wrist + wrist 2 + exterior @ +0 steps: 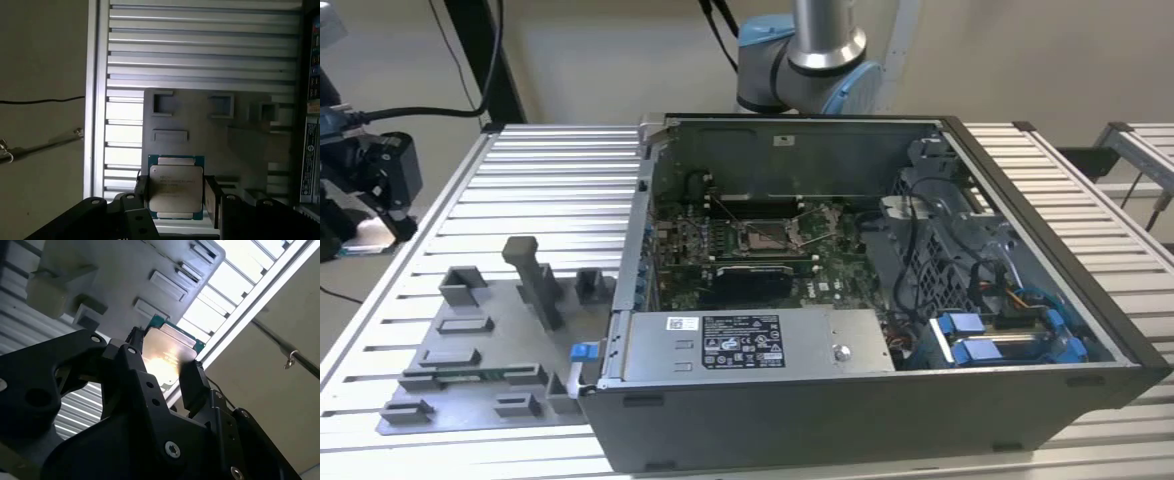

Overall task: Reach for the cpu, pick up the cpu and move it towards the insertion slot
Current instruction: 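Pick up the cpu and move it towards the insertion slot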

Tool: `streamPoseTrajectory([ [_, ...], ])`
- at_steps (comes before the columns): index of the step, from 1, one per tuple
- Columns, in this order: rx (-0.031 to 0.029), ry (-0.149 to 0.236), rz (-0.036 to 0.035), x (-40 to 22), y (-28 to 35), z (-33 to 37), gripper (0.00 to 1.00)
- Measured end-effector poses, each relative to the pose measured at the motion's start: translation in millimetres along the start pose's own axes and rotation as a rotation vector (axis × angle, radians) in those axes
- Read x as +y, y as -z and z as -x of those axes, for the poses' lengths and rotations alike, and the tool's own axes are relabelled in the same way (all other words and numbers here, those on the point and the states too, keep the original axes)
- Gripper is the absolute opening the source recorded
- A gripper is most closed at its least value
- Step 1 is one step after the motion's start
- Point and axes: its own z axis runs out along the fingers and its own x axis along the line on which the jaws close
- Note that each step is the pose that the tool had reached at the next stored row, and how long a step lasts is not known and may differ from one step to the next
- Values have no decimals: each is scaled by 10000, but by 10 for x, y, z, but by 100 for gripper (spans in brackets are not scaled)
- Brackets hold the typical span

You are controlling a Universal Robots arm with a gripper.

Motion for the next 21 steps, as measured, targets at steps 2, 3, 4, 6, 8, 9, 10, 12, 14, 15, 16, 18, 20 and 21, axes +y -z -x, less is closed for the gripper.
streamPoseTrajectory([
  [2,0,0,0,1,22,0,0],
  [3,0,0,0,1,33,0,0],
  [4,0,0,0,2,44,0,0],
  [6,-1,0,0,3,67,0,0],
  [8,0,0,0,3,90,0,0],
  [9,-1,0,0,4,102,0,0],
  [10,-1,1,0,4,113,0,0],
  [12,0,1,0,5,132,1,0],
  [14,-2,1,1,5,136,0,0],
  [15,-2,1,1,5,136,0,0],
  [16,-3,1,2,5,137,0,0],
  [18,-1,-2,0,6,138,-1,0],
  [20,-1,-2,0,6,139,-1,0],
  [21,-1,-1,0,6,139,-1,0],
])
